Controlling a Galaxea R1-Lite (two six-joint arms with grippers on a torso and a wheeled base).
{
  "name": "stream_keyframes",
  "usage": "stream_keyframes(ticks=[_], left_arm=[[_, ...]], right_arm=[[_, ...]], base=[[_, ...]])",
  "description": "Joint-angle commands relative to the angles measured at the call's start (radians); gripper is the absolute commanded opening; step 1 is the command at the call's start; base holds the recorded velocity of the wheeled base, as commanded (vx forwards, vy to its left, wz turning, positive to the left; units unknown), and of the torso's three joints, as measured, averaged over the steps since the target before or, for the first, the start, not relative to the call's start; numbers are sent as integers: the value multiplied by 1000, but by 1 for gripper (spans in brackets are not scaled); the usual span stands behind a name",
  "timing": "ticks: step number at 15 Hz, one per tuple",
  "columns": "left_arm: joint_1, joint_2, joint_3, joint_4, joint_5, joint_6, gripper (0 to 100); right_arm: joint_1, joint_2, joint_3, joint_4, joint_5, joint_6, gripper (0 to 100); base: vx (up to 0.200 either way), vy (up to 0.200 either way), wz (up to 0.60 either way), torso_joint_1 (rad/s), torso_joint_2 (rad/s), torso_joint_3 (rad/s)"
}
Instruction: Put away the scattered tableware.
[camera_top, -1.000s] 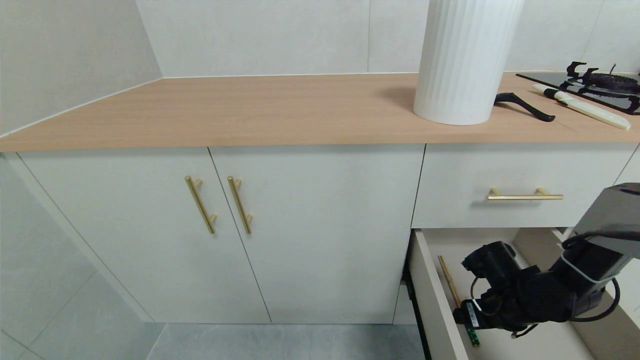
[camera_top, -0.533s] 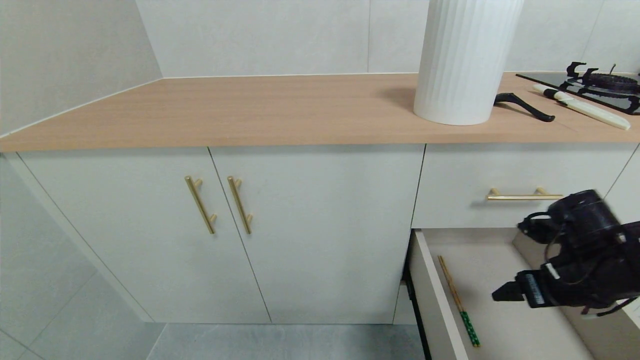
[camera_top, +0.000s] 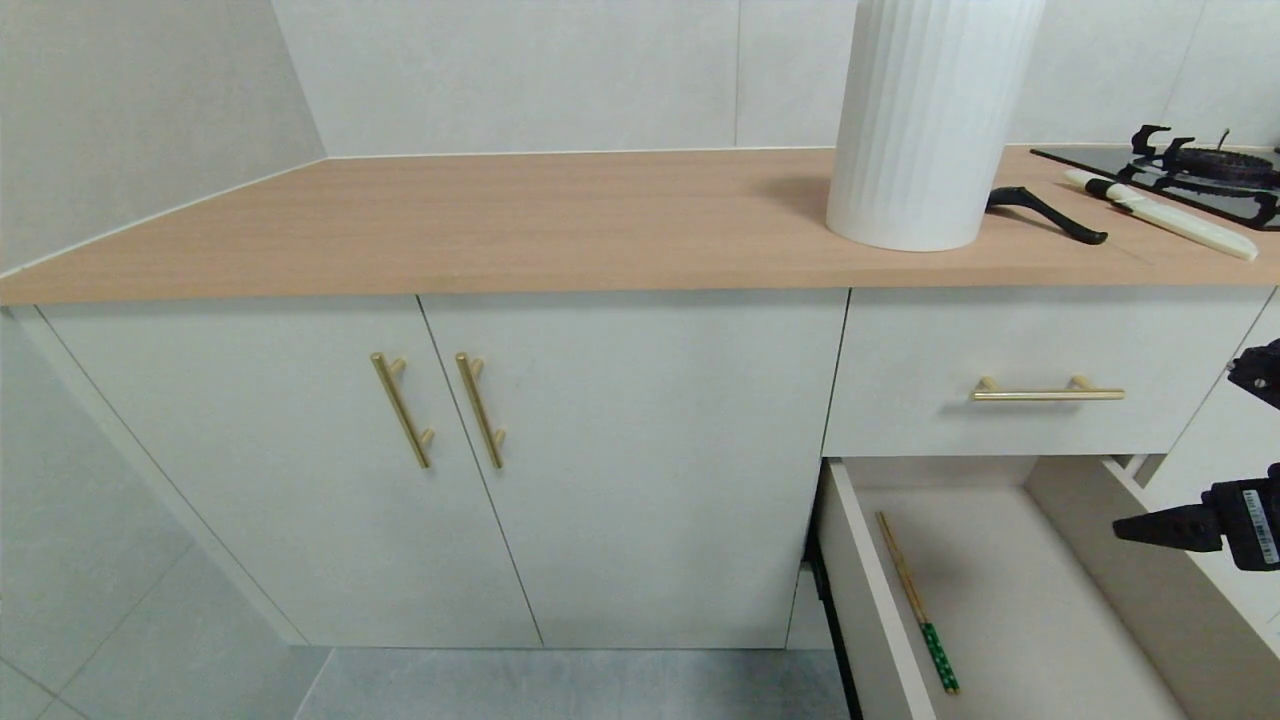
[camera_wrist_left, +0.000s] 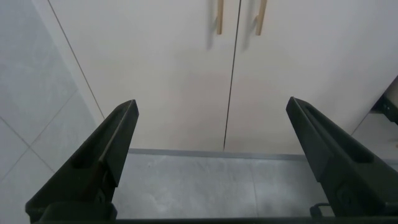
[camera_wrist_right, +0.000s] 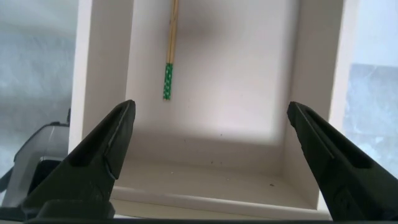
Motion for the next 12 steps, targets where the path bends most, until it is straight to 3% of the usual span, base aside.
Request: stream_keyframes(ticks=[1,7,12], left_arm=[[1,2,-1,-1,0,0,100],[-1,2,0,-1,0,0,100],[-1,2,0,-1,0,0,100]], right_arm=[[-2,-16,2,0,0,-2,100],[0,-18,11,-1,-1,-22,100],[0,-21,11,-1,-1,-28,100]], base=[[0,0,0,0,0,0],[0,0,0,0,0,0],[0,0,0,84,-273,-270]])
